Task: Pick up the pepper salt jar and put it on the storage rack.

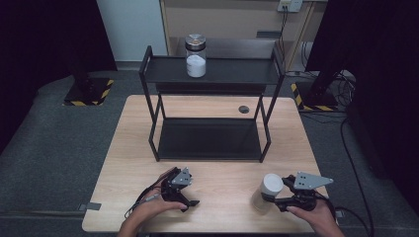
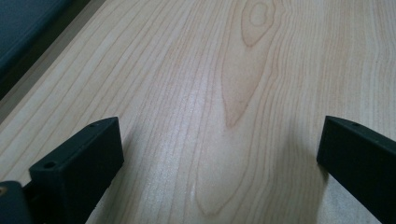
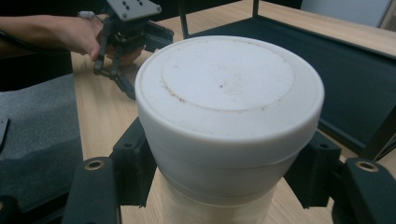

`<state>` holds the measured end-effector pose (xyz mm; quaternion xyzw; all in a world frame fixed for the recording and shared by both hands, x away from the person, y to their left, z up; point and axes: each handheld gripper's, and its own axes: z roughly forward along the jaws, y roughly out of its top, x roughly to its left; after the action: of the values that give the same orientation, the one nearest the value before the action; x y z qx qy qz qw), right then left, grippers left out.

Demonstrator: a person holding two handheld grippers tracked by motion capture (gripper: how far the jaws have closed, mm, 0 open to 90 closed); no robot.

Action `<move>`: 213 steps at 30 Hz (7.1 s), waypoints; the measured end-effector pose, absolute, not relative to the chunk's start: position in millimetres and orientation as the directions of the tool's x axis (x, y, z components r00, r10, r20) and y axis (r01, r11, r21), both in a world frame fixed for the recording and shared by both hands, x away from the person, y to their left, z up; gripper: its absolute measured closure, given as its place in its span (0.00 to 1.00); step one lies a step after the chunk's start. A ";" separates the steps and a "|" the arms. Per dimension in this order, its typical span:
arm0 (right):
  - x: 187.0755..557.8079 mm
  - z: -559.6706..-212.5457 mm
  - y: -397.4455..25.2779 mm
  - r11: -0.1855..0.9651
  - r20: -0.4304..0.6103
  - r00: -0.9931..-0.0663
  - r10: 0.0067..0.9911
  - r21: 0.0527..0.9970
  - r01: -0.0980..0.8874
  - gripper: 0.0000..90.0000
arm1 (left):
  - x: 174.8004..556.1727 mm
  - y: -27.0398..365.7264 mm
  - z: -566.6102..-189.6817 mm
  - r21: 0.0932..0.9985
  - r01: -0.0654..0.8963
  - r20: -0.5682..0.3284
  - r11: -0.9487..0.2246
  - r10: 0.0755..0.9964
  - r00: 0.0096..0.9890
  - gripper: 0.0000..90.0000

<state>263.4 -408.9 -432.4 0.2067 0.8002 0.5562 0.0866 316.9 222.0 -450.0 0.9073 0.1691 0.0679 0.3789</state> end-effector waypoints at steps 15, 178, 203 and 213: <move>286.7 -390.1 -414.7 0.263 0.073 -0.939 0.336 0.950 0.168 0.40 | 316.8 222.0 -450.1 0.711 0.256 -0.005 -0.655 0.358 0.934 0.00; 502.8 -130.2 -285.1 0.325 0.017 -0.875 0.483 0.925 0.198 0.28 | 316.7 221.9 -449.9 0.710 0.254 -0.003 -0.657 0.357 0.934 0.00; 414.7 -127.7 -306.3 0.391 -0.078 -0.865 0.495 0.910 0.141 0.05 | 316.8 221.9 -449.8 0.709 0.254 -0.004 -0.658 0.357 0.934 0.00; 372.5 -161.1 -302.9 0.416 -0.075 -0.898 0.434 0.900 0.127 0.06 | 316.0 221.9 -450.2 0.711 0.258 -0.005 -0.654 0.361 0.932 0.00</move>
<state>372.5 -302.9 -161.1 0.1693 0.8281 0.5129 0.1498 316.0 221.9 -450.2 0.9069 0.1706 0.0685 0.3791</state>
